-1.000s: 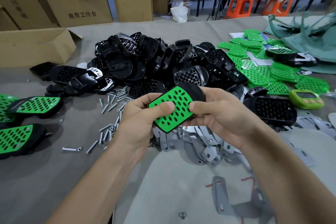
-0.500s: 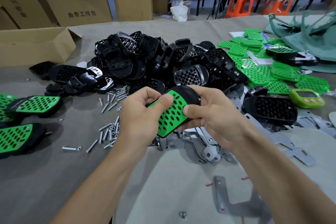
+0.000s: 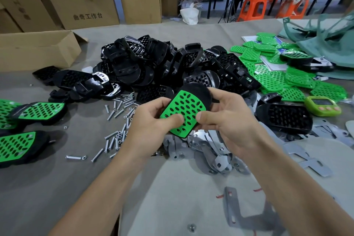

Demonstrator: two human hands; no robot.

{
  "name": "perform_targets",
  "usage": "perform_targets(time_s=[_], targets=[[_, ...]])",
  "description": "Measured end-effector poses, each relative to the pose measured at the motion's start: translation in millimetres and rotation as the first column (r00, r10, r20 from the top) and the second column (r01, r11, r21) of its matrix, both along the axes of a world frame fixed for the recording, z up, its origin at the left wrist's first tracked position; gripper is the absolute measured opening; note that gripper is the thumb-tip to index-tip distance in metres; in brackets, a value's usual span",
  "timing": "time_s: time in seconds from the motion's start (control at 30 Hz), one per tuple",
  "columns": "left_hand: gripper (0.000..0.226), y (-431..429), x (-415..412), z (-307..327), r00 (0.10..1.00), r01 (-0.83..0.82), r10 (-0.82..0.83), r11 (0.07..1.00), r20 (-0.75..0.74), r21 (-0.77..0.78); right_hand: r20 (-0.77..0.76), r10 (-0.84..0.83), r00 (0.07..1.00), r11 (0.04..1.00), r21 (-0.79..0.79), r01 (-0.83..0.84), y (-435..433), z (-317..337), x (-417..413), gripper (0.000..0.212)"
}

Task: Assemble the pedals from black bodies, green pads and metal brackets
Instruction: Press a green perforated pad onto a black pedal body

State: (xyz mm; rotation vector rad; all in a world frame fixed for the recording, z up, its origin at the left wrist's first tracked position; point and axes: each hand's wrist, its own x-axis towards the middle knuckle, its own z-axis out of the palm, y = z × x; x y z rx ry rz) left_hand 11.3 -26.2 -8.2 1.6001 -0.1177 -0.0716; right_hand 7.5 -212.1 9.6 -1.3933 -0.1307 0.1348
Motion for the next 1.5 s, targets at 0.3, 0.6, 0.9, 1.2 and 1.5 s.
perform_targets(time_s=[0.3, 0.6, 0.9, 1.2, 1.5], targets=[[0.035, -3.2, 2.4, -2.6, 0.999, 0.016, -0.024, 0.982, -0.037, -0.189, -0.031, 0.048, 0.998, 0.999, -0.012, -0.049, -5.1, 1.5, 2.1, 0.042], [0.045, -4.9, -0.5, -0.4, 0.999, 0.041, -0.048, 0.977, -0.026, -0.207, -0.054, 0.063, 0.997, 0.987, -0.147, -0.07, -5.9, 2.6, 0.9, 0.048], [0.044, -3.8, 0.8, -2.8, 0.997, 0.055, -0.067, 0.973, -0.044, -0.226, -0.041, -0.019, 0.999, 0.987, -0.16, 0.012, -3.6, 2.0, 0.0, 0.046], [0.036, -9.4, 0.1, -8.4, 0.993, -0.025, -0.016, 0.939, -0.118, -0.343, -0.013, 0.058, 0.998, 0.957, -0.283, -0.059, -3.3, -1.7, 1.4, 0.06], [0.026, -2.4, 3.4, -2.2, 0.985, 0.112, -0.137, 0.971, -0.109, -0.21, -0.033, 0.053, 0.998, 0.972, -0.229, -0.059, -13.9, 4.4, 2.8, 0.058]])
